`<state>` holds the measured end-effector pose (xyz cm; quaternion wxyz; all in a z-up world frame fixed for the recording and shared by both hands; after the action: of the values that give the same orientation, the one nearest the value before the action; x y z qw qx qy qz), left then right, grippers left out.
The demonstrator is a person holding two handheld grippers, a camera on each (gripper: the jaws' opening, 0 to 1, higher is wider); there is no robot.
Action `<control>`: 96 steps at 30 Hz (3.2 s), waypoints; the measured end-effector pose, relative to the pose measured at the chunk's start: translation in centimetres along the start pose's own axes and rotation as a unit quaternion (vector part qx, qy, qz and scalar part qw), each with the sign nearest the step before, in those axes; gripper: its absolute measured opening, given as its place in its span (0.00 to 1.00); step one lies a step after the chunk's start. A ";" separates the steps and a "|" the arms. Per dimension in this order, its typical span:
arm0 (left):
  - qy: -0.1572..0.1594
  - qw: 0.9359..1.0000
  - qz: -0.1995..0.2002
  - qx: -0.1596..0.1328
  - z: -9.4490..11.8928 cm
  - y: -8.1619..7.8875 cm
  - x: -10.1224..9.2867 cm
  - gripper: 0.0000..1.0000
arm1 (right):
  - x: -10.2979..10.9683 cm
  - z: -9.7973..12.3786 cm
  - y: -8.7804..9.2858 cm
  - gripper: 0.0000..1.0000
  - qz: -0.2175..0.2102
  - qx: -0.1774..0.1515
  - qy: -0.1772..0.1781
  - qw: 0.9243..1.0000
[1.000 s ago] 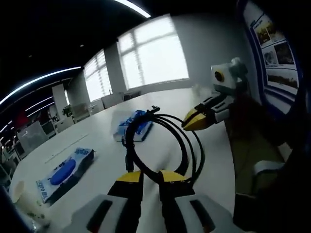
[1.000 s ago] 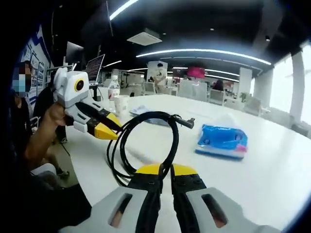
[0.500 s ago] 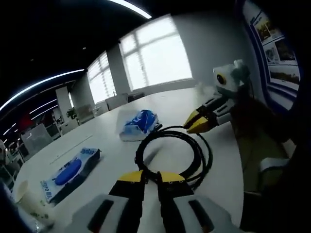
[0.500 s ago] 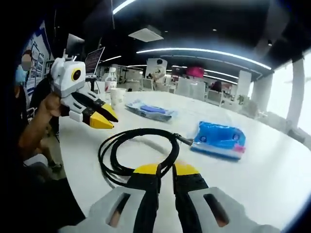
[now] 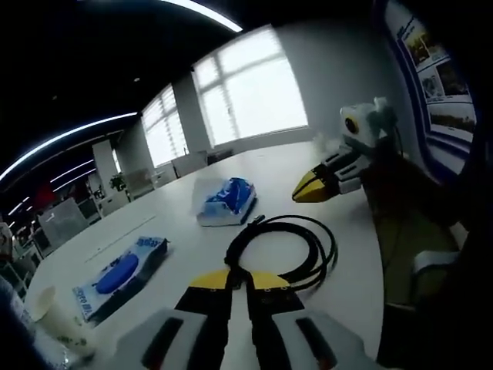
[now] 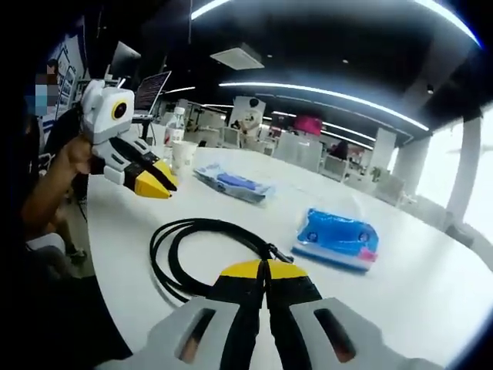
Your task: Arrange the tabletop items into an orderly group along one side of the table until the central work area is clear of visible clutter.
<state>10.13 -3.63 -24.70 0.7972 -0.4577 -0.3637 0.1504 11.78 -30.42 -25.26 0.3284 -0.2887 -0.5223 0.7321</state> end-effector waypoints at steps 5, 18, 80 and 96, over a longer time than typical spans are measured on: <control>-0.008 1.000 -0.001 0.008 0.6 0.6 0.5 0.07 | 0.1 -0.4 -0.3 0.06 0.009 0.000 -0.002 1.000; -0.050 0.998 0.026 0.024 2.8 1.9 2.9 0.10 | 0.8 -1.7 -2.0 0.09 0.021 0.002 -0.019 1.000; -0.075 0.981 0.003 0.179 0.9 5.6 12.4 0.18 | 2.6 -14.5 -8.9 0.16 0.182 0.069 -0.115 0.974; -0.076 0.974 -0.025 0.212 -0.6 5.8 13.1 0.17 | 2.9 -17.7 -8.9 0.16 0.209 0.083 -0.133 0.965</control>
<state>20.13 6.58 -23.95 0.8496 -0.2561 -0.3945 0.2387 25.12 -15.83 -22.04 0.1183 -0.2630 -0.4265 0.8573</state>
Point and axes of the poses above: the point that each gripper's makers call its tool centre point, and the gripper's own axes: z roughly backward along the fingers, x roughly to its left, y roughly out of its underside, the point moved 10 cm from there along z, roughly backward along the fingers, and after that the axes turned 12 degrees about -z, right-handed, at the moved point
